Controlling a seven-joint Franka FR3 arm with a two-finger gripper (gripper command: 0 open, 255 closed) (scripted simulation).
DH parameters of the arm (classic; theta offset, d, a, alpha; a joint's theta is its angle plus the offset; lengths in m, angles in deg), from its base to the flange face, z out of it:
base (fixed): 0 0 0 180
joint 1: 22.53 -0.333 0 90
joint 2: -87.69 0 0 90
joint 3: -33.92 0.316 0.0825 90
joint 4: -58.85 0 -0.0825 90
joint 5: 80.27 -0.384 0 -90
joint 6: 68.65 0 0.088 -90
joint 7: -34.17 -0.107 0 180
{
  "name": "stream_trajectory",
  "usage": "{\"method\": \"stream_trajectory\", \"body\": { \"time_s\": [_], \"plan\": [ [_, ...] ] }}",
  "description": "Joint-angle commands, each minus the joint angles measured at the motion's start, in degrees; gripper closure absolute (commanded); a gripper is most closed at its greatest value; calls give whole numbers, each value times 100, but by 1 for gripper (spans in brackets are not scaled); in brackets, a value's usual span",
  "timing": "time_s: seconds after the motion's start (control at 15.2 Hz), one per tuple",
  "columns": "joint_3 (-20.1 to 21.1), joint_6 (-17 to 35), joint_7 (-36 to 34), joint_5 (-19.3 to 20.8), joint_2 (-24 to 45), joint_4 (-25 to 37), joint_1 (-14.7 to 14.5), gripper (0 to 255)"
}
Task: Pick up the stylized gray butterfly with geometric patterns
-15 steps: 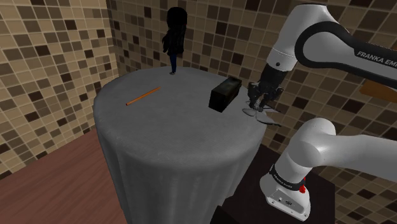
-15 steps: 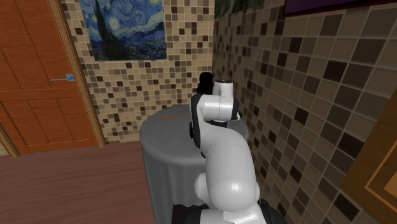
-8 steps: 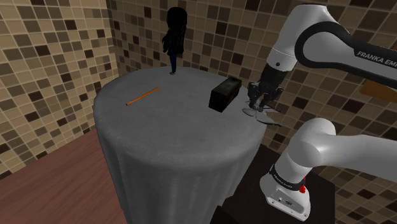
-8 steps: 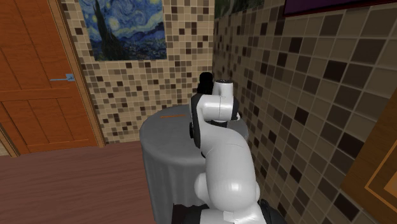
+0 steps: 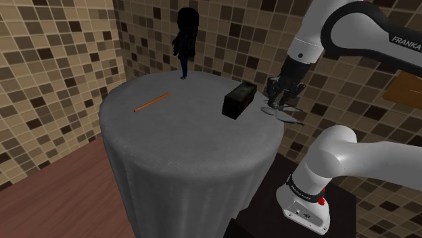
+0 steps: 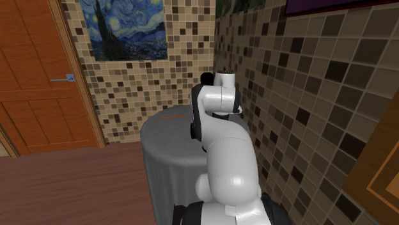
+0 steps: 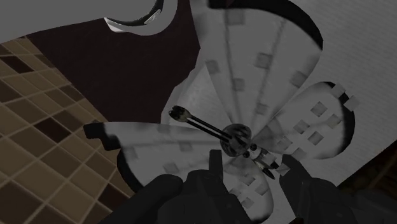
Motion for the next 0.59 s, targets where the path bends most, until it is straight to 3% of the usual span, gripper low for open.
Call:
{"method": "stream_trajectory", "body": {
  "time_s": [0.0, 0.53],
  "plan": [
    [-31, -118, 10, 28, 63, 178, 12, 255],
    [-65, -457, -8, 62, 314, 768, 30, 255]
  ]
}}
